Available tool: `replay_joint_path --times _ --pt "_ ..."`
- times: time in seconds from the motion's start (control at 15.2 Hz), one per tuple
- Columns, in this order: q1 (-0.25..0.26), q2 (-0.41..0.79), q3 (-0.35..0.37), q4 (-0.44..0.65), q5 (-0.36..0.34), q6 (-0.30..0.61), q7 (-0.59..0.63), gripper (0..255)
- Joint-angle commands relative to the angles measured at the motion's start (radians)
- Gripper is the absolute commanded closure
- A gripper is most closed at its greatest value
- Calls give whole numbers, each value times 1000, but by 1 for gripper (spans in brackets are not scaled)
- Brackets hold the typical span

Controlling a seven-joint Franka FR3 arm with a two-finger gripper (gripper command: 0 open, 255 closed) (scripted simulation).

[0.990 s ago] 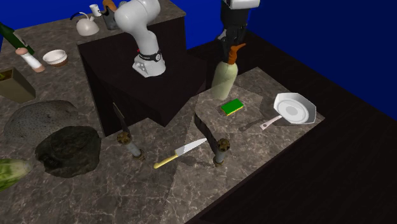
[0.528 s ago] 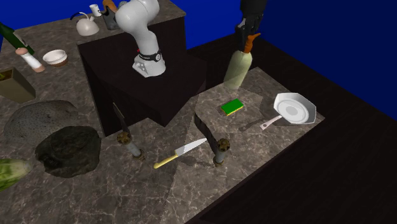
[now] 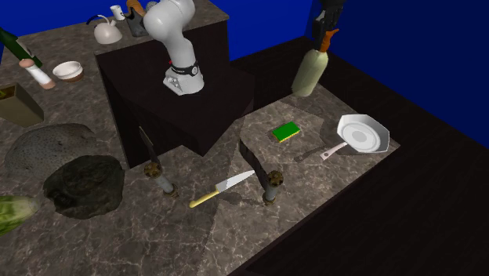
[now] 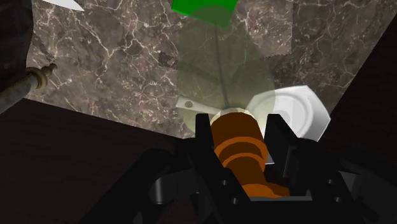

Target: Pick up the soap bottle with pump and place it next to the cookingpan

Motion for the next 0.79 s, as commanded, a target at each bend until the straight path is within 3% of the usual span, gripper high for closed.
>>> replay_joint_path --times 0.0,0.73 --pt "23 34 23 40 -1 -7 48 255" --pt "147 281 112 371 -29 -96 264 255"
